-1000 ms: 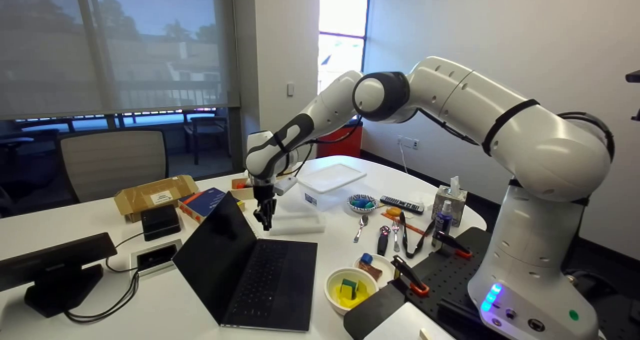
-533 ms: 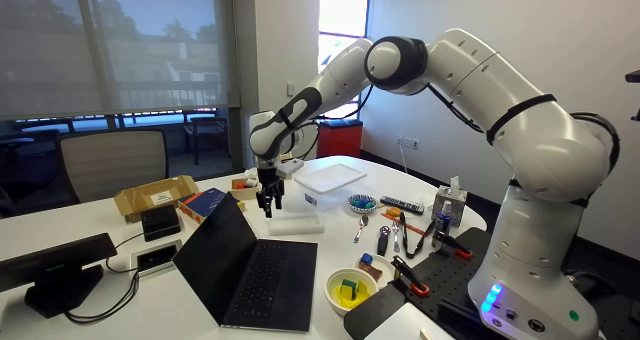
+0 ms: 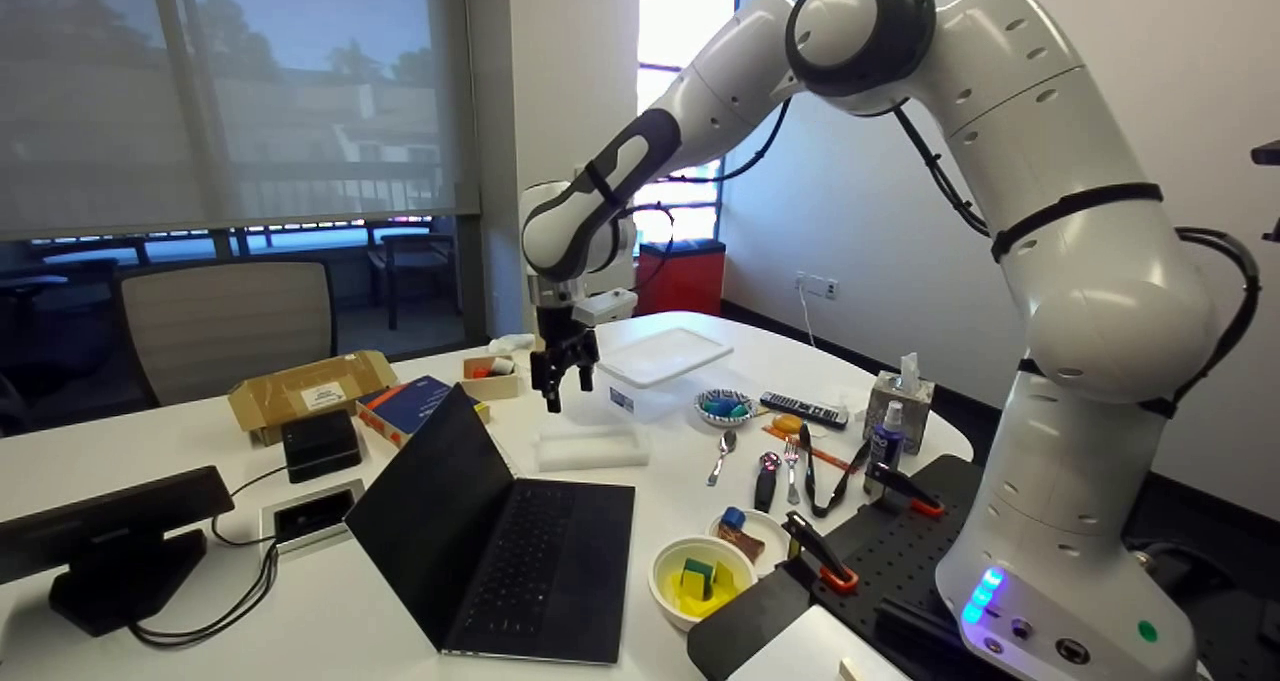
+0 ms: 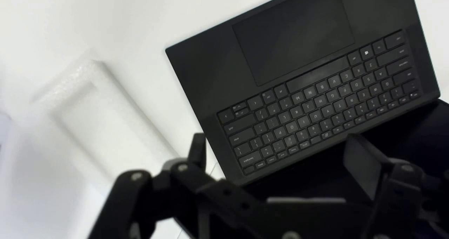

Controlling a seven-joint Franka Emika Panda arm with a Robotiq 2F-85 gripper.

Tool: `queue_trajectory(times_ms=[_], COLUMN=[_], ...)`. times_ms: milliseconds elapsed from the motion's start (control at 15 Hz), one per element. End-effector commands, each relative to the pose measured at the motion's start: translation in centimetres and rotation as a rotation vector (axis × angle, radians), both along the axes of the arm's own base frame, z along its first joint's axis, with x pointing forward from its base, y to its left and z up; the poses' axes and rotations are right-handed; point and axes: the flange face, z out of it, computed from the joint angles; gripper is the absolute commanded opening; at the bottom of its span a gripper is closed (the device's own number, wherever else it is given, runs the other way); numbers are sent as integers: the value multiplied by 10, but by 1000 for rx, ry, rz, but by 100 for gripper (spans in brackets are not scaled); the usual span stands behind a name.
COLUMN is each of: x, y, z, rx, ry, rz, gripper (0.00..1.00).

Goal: Press a key on the keyboard

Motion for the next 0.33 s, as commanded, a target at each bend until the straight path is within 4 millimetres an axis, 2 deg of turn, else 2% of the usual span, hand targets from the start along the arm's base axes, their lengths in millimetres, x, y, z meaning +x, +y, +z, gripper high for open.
queue_trajectory(times_ms=[0,267], x=[-35,-48], y=[-17,-27], z=[29,42], rx=[-7,-16], ry=[-29,-26], rz=[-74,-102], gripper=[100,100])
